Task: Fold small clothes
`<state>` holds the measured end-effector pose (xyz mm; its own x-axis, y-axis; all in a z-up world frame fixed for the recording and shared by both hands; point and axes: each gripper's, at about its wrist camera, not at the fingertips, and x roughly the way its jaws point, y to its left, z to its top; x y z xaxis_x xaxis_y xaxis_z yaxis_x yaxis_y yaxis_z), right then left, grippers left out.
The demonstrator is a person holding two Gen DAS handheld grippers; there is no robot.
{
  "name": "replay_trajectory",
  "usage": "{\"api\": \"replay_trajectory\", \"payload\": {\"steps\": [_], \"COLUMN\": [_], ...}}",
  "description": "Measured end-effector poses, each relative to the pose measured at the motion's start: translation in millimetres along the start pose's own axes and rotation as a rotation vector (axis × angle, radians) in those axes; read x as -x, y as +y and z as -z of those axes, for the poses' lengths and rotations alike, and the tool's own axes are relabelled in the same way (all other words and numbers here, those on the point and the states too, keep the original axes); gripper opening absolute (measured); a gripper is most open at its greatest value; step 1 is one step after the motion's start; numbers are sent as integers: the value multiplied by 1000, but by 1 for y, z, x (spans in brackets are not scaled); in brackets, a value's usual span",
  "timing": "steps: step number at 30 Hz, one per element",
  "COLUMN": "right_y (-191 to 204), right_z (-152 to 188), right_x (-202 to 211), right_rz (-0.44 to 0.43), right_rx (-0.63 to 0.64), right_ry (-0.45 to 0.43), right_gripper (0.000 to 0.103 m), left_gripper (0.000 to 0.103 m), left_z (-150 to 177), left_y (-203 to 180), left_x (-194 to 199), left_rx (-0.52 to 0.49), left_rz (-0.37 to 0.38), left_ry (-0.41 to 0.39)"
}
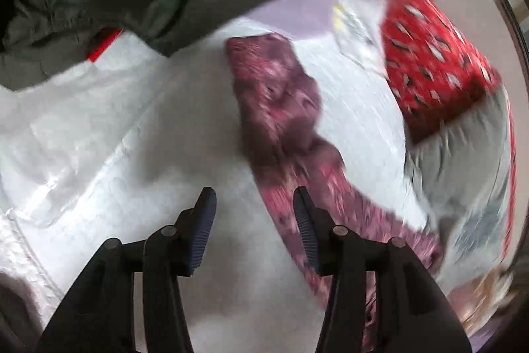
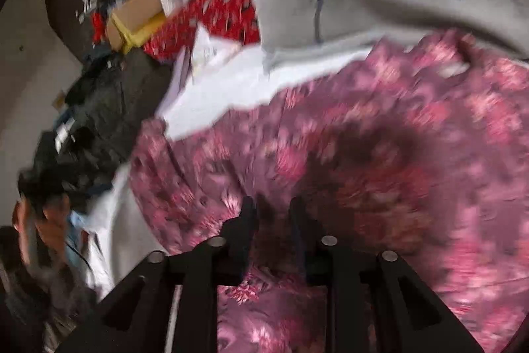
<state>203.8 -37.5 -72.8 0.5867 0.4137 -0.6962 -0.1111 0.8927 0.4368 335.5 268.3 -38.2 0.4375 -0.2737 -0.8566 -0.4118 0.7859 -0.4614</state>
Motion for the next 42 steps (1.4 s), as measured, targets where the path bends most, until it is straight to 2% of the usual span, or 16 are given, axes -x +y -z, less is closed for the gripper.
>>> {"api": "replay_trajectory", "payload": {"steps": [1, 2, 6, 8, 10, 11, 12, 13, 14, 18, 24, 27, 29, 33, 39, 42], "right_y": [1, 3, 1, 0, 0, 0, -2, -3, -6, -6, -5, -3, -9, -31, -91, -120], "right_z": [9, 13, 13, 11, 11, 11, 11, 12, 14, 13, 9, 0, -3, -2, 9, 21], "right_x": [3, 4, 6, 5, 6, 5, 5, 5, 8, 8, 7, 10, 21, 62, 129, 142], "right_rz": [-8, -7, -14, -16, -19, -23, -29, -36, -40, -51, -42, -34, -39, 46, 216, 274], "right_rx": [34, 53, 47, 47, 48, 46, 42, 38, 36, 30, 22, 5, -49, -83, -128, -156], "right_ry": [-69, -94, -99, -101, -106, -107, -108, -110, -111, -114, -87, -26, -3, -50, -144, -146], "right_gripper": [31, 31, 31, 31, 31, 31, 31, 31, 31, 31, 31, 31, 31, 42, 45, 48], "left_gripper": [48, 48, 49, 57, 56, 45, 30, 5, 4, 3, 3, 3, 3, 3, 3, 3], "left_z": [-5, -8, -16, -18, -22, -23, -24, -24, -22, -12, 17, 34, 48, 75, 115, 141], "left_y": [3, 5, -1, -8, -12, -15, -18, -22, -27, -41, -63, -78, -90, -118, -167, -193], "left_x": [-8, -13, -40, -47, -44, -44, -45, -45, -44, -25, 19, 36, 46, 62, 72, 69], "left_rx": [33, 48, 68, 81, 95, 94, 85, 63, 38, -32, -122, -153, -182, -256, -375, -447], "left_rz": [20, 32, 45, 40, 49, 55, 62, 59, 50, 6, 19, 42, 63, 91, 101, 99], "left_ry": [15, 25, 55, 19, -25, -28, -28, -24, -25, -80, -144, -160, -169, -181, -176, -171]}}
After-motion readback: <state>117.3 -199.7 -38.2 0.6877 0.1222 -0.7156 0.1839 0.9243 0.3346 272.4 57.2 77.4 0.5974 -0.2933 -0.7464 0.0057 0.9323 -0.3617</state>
